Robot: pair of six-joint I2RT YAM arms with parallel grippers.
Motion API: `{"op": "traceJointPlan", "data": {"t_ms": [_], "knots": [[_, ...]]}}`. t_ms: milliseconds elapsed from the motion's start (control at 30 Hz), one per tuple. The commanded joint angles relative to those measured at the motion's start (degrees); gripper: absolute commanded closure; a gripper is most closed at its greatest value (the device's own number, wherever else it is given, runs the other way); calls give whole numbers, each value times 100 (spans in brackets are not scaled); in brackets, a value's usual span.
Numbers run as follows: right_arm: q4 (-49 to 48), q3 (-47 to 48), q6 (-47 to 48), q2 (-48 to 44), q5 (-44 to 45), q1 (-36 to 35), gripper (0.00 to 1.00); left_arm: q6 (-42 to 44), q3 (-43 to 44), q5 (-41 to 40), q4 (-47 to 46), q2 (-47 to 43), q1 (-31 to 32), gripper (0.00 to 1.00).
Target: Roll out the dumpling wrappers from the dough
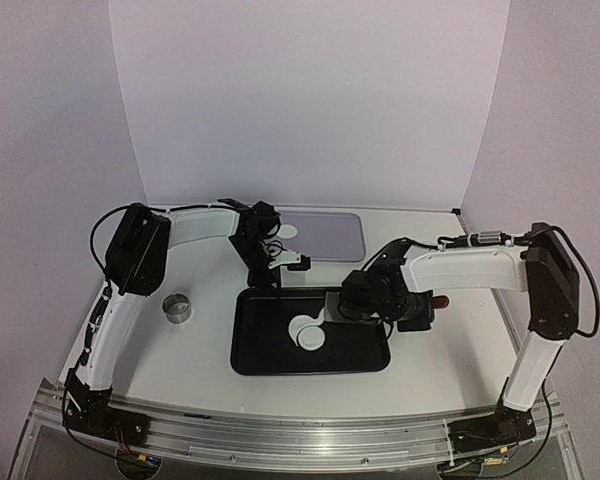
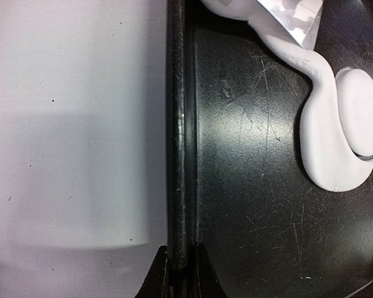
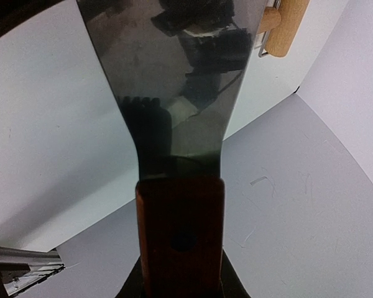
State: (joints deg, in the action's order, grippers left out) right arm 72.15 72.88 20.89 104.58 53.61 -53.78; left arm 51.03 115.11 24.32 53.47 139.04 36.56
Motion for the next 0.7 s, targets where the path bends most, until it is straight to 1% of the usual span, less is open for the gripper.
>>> {"op": "traceJointPlan", "data": {"t_ms": [0,467,667], "knots": [[-205,500,-132,291,105,92,100,480,106,-554,-369,211,97,100],[-838,1003,420,758,-111,37,100,480,90,-551,-401,209,106,100],[-1239,1292,844,1084,-124,30,100,479,73,-552,-397,212,106,100]]}}
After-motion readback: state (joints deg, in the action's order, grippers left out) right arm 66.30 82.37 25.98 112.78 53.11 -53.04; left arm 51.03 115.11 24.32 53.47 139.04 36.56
